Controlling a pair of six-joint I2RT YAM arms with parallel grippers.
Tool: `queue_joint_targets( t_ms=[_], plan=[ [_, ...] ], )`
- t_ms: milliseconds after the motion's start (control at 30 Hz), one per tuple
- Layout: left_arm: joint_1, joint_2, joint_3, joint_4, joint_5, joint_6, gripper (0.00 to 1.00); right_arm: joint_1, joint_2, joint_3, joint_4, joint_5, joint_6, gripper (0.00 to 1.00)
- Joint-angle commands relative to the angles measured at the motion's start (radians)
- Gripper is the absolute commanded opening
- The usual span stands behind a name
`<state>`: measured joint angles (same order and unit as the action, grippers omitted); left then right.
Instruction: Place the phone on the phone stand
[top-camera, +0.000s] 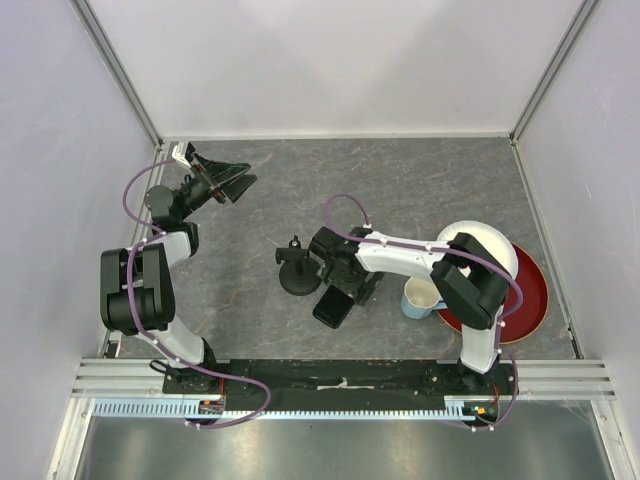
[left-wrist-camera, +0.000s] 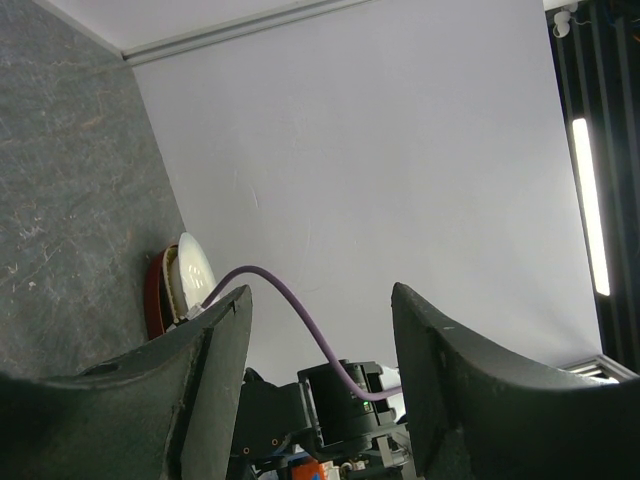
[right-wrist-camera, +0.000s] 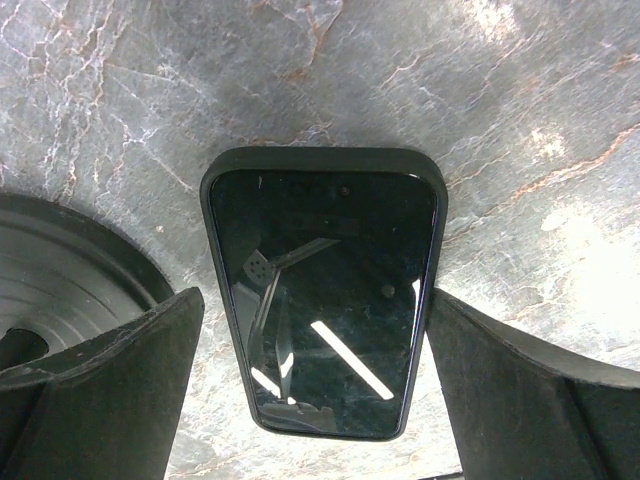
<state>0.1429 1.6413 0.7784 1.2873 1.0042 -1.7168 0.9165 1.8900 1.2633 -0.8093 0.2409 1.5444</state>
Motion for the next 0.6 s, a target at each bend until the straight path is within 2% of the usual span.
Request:
queue_joint_targets(
  t_ms=[0, 167, 367, 467, 500, 567],
  plan=[
    [0.004, -0.001, -0.001, 0.058, 0.013, -0.032, 0.64, -0.005, 0.093, -0.027, 0.016, 0.029, 0.023, 0.98],
    [0.004, -0.001, -0.002, 0.058, 0.011, -0.032, 0.64, -0.011, 0.112, -0.044, 0.013, 0.014, 0.028, 0.94],
    [0.006, -0.003, -0.004, 0.058, 0.01, -0.032, 0.64, -0.021, 0.118, -0.076, 0.013, 0.009, 0.011, 0.81],
    [0.004, -0.001, -0.002, 0.058, 0.01, -0.032, 0.64, -0.024, 0.116, -0.085, 0.013, 0.009, 0.0, 0.66],
    [0.004, -0.001, -0.004, 0.058, 0.01, -0.032, 0.64, -0.027, 0.113, -0.094, 0.013, 0.012, -0.003, 0.58],
    [0.004, -0.001, -0.005, 0.058, 0.01, -0.032, 0.64, -0.027, 0.112, -0.1, 0.015, 0.02, -0.015, 0.5]
  ],
)
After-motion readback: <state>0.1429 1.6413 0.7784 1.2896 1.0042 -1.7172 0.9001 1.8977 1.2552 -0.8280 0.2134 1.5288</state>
